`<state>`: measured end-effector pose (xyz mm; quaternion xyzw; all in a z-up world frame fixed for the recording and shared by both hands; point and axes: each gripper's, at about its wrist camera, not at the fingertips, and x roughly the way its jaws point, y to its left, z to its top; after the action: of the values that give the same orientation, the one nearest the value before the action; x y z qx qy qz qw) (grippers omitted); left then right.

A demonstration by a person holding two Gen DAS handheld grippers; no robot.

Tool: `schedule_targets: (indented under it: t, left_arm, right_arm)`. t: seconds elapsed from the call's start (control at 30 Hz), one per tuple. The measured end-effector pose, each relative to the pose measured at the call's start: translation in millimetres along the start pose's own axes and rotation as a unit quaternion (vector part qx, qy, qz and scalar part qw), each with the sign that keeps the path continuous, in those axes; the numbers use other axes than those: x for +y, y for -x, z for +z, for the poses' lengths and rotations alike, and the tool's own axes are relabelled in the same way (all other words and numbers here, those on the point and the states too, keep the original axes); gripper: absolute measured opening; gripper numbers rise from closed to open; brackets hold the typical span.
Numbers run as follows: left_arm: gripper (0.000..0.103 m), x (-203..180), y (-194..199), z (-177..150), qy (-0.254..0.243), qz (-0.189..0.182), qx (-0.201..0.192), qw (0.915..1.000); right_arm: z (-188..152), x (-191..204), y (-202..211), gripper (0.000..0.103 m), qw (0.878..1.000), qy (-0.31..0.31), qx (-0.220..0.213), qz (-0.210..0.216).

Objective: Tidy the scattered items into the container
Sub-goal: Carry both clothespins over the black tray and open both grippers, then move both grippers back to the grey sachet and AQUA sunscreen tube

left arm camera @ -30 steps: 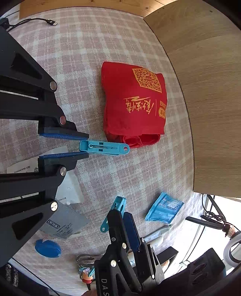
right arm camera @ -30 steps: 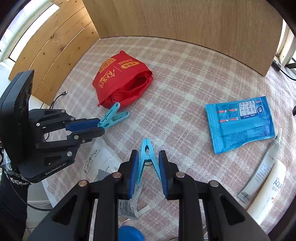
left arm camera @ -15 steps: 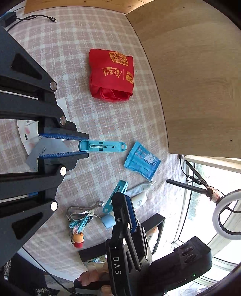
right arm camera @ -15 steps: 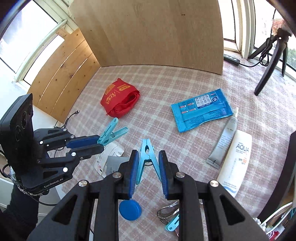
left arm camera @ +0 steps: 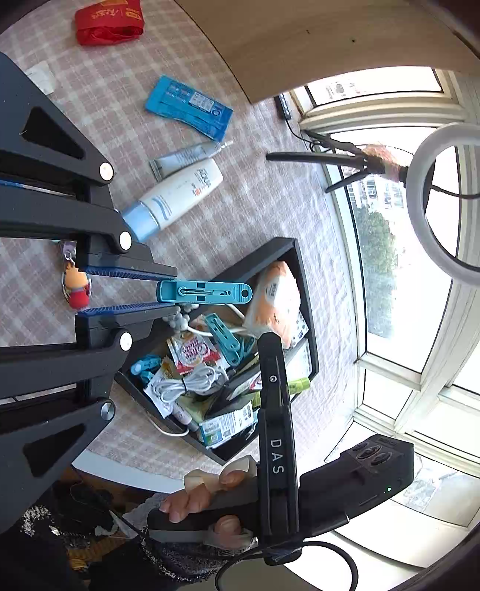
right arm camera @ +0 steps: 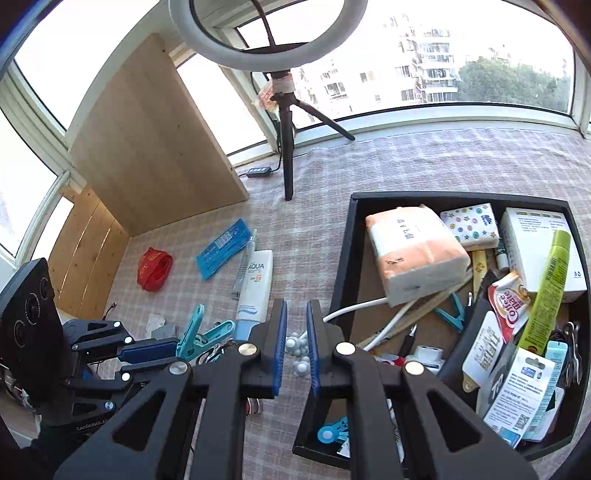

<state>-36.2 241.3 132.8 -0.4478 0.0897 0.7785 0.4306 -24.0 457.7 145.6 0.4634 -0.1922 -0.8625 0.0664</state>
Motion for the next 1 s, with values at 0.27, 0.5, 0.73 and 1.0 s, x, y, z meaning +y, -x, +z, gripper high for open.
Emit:
schedule_targets:
  t: [0.27,0.5,0.73,1.0]
  left_arm:
    - [0.015,-86.6,-60.6,44.2,-0.036,-0.03,0.023,0.9986]
    - [0.044,-84.6,-57.0,39.6,-0.028,-0.016,0.024,0.9992]
    - [0.043,-51.8,-35.0,10.5,0.013,0.014,0.021,0.9996]
    - [0.043,43.3,17.4,-60.2,0.132,0.092,0.023,0.9867]
  right_arm:
    - [-9.4,-80.2,38.3,0.019,0.994,-0.079,-0.037,-0.066]
    - [-7.7,-76.5,39.9,0.044,0.994,-0.067,-0.046,-0.072]
    - [-6.2,-44.0,15.3,0.045,0.998,-0.026,-0.018,-0.059]
    - [-7.2,22.0,-38.2,0.051,0.998,0.043,0.043,-0.028]
